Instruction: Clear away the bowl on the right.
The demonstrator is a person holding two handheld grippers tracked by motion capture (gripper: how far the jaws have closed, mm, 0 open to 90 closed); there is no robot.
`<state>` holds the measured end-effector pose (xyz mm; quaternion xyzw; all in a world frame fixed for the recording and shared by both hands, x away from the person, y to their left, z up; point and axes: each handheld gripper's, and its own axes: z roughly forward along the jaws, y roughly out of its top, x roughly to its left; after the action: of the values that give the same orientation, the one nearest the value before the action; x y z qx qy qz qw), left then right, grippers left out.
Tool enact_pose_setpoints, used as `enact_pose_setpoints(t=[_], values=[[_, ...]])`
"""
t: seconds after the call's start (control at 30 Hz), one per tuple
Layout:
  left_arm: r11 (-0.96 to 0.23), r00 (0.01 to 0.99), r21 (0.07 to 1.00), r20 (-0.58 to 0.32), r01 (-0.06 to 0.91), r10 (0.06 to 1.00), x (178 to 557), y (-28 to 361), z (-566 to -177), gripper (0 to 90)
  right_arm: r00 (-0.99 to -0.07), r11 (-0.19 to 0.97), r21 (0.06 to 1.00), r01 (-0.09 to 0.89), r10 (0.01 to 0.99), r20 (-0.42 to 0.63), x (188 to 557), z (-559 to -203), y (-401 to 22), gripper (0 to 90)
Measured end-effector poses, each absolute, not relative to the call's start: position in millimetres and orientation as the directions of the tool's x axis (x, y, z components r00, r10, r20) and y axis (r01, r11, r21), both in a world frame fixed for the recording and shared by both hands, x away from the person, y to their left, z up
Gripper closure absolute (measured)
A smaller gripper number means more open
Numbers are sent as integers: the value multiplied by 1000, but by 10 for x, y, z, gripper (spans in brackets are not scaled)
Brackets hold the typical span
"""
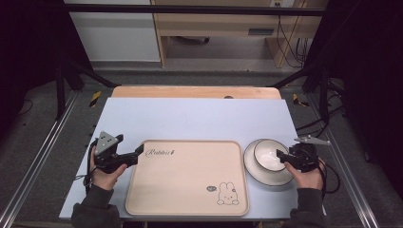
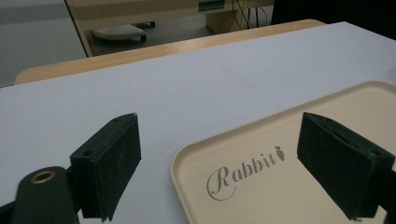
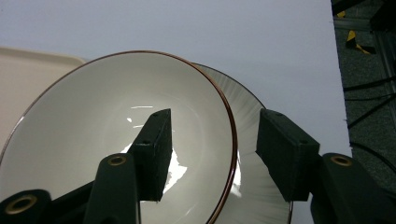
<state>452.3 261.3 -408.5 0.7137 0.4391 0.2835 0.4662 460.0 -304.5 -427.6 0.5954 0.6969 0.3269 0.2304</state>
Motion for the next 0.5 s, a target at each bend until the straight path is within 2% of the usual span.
enact_pose_setpoints(t=[0.5], values=[[-189,459,911,1,366,889,4530,2595,-4097,136,-156,51,678,734,983,95,4641,-4345,-3081,579]])
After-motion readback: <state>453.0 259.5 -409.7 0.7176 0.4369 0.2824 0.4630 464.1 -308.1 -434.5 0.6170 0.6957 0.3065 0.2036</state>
